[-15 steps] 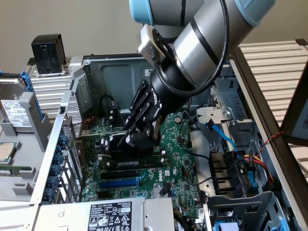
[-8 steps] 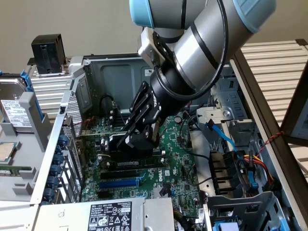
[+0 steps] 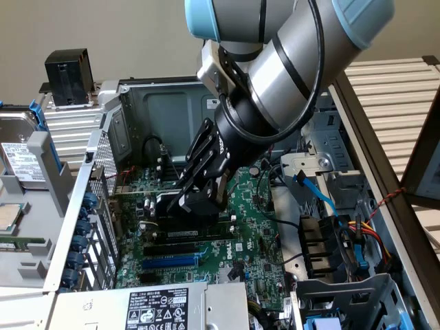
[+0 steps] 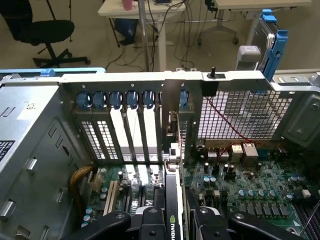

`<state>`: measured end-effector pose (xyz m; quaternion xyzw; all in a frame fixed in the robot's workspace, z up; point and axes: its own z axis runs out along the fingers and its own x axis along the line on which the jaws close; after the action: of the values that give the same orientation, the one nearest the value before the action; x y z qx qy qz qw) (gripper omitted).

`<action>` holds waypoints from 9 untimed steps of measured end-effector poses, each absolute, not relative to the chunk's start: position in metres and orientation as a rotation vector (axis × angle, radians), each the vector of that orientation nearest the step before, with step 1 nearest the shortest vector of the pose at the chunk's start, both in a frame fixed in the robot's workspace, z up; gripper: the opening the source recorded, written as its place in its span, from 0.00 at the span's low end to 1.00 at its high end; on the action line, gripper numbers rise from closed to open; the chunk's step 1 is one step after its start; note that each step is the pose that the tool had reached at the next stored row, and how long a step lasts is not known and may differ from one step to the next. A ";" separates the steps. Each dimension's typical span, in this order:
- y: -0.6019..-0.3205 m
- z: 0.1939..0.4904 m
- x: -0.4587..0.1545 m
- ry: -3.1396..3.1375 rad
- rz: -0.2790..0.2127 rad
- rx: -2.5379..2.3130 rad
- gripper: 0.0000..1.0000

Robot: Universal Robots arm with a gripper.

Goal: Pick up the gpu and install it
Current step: 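Insert the gpu into the slot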

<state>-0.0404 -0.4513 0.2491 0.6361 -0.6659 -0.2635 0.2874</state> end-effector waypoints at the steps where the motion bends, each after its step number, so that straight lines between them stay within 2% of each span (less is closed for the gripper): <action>1: -0.451 0.249 -0.040 -1.779 -0.701 1.697 0.27; 9: -0.451 0.248 -0.040 -1.780 -0.700 1.696 0.27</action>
<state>-0.0404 -0.4513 0.2475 0.6353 -0.6667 -0.2620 0.2886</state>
